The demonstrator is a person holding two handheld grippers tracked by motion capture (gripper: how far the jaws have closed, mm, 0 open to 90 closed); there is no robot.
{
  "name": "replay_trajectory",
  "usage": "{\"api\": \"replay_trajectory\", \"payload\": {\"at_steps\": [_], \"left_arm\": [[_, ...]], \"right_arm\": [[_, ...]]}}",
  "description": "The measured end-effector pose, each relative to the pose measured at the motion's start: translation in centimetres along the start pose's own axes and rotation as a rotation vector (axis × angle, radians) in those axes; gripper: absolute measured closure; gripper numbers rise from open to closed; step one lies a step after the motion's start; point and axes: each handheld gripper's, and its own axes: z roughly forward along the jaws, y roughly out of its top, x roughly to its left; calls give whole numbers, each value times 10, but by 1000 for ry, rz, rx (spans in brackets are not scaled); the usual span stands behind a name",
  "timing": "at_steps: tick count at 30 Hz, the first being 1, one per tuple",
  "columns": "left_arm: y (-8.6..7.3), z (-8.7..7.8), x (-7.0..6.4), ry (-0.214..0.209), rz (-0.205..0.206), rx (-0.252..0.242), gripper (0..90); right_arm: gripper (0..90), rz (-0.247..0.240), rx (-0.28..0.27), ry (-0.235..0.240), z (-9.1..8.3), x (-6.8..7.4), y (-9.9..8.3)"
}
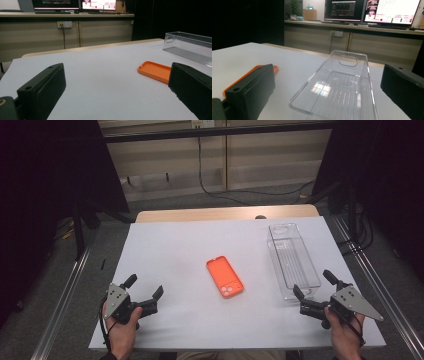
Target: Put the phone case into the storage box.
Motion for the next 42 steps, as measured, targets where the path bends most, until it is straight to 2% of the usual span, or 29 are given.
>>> {"api": "replay_trajectory", "payload": {"at_steps": [8, 11, 14, 16, 17, 18, 21, 22, 24, 26, 28, 30, 32, 33, 34, 35, 36, 42], "left_arm": [[1, 3, -3, -29, 2, 11, 24], [2, 7, -3, -56, -14, 11, 22], [3, 9, -3, -64, -21, 20, 24], [3, 11, -4, -90, -16, 38, 33], [3, 11, -4, -90, -16, 38, 33], [4, 12, -5, -116, -23, 34, 33], [4, 14, -7, -129, -27, 38, 33], [5, 16, -8, -159, -24, 47, 33], [6, 17, -10, -160, -23, 43, 32], [6, 18, -12, -170, -41, 47, 32], [5, 18, -13, -161, -32, 51, 33], [6, 19, -14, -178, -34, 49, 33], [6, 21, -15, -170, -15, 34, 30], [7, 23, -15, -184, -2, 26, 27], [8, 25, -16, -180, 7, 21, 34], [9, 28, -16, -176, 7, 17, 29], [9, 29, -17, -177, -9, 8, 27], [9, 37, -18, -182, -8, 10, 23]], "right_arm": [[0, 3, 13, 6, 0, -1, -2], [0, 3, 16, 8, -1, -1, -2], [0, 4, 14, 13, -1, -2, -3], [0, 6, 16, 14, -1, -2, -3], [0, 7, 17, 16, -1, -2, -3], [0, 4, 16, 16, -2, -1, -3], [0, 5, 18, 19, -2, -1, -3], [0, 7, 21, 22, -1, -1, -3], [0, 6, 19, 24, -1, -1, -3], [0, 7, 21, 23, 0, 0, -2], [0, 6, 20, 24, 0, 0, -2], [0, 7, 21, 22, 0, 0, -2], [0, 5, 23, 21, 0, 0, -2], [0, 6, 23, 23, 0, 0, -2], [0, 9, 20, 21, 0, 1, -2], [0, 7, 21, 21, 1, 1, -2], [0, 5, 22, 21, 2, 1, -2], [0, 2, 26, 21, 2, 1, -3]]}}
